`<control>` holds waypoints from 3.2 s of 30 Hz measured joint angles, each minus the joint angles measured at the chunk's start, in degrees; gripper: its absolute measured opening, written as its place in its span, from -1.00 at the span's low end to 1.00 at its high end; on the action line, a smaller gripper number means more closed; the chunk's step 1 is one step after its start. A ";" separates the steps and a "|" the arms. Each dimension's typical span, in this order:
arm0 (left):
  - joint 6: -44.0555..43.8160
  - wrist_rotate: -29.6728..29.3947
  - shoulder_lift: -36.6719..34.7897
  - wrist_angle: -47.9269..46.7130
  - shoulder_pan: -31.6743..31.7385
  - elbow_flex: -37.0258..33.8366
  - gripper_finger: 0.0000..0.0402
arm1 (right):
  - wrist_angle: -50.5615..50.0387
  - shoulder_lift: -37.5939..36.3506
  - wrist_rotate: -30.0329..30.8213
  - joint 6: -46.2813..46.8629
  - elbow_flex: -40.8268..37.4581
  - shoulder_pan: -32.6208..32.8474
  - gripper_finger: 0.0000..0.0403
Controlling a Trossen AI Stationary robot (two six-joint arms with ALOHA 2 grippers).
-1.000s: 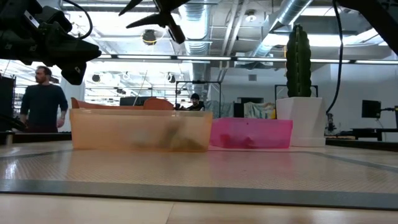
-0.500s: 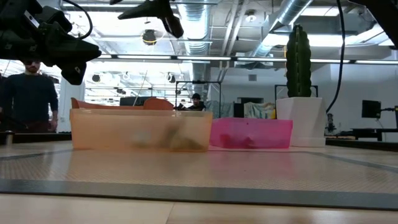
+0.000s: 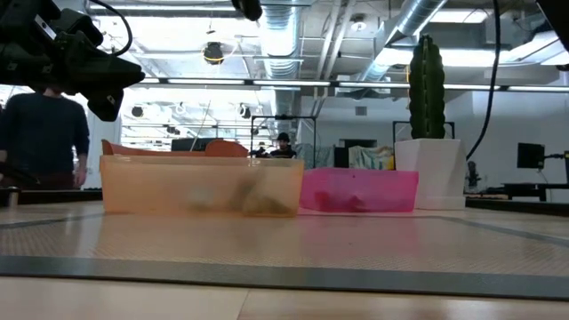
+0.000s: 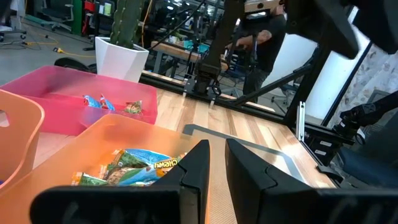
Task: Pick and place Granola Bars by type
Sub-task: Return to Home Position
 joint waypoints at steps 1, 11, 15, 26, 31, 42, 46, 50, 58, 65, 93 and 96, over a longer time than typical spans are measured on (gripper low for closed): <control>0.00 -0.02 -0.01 -0.02 0.00 0.00 -0.78 | 0.18 -0.08 0.01 -0.06 0.00 0.06 -0.49; 0.00 -0.02 -0.01 -0.02 0.00 0.00 -0.78 | 3.60 -0.28 -0.13 -7.70 0.02 0.43 -0.49; 0.00 -0.02 0.00 -0.01 0.00 0.00 -0.78 | 2.46 -0.28 -0.01 -16.48 0.02 0.68 -0.49; 0.00 -0.02 -0.01 -0.01 0.00 0.00 -0.78 | -11.38 -6.00 10.93 -28.65 0.00 1.16 -0.49; 0.00 -0.02 -0.01 -0.02 0.02 0.00 -0.78 | -11.01 -8.98 12.19 -29.37 -0.32 1.52 -0.49; 0.00 -0.02 -0.01 -0.02 0.02 0.00 -0.78 | 10.44 -30.84 11.69 -21.19 -32.62 0.03 -0.49; 0.00 -0.02 0.00 -0.02 0.02 0.00 -0.78 | 16.24 -39.54 11.76 -18.71 -46.08 -1.37 -0.49; 0.00 -0.02 0.00 -0.01 0.01 0.00 -0.78 | 21.37 -47.37 11.78 -18.00 -58.41 -2.86 -0.49; 0.00 -0.02 0.00 -0.01 0.02 0.00 -0.78 | 32.69 -61.80 11.73 -19.21 -79.29 -5.28 -0.49; 0.00 -0.02 0.01 -0.02 0.02 0.00 -0.78 | 38.72 -74.45 11.78 -19.23 -93.50 -6.53 -0.49; 0.00 -0.02 -0.01 -0.01 0.00 0.00 -0.78 | 41.78 -111.84 14.71 -24.13 -120.08 -6.45 -0.49; 0.00 -0.02 -0.01 -0.02 0.00 0.00 -0.78 | 38.52 -114.18 14.71 -26.76 -120.10 -6.45 -0.49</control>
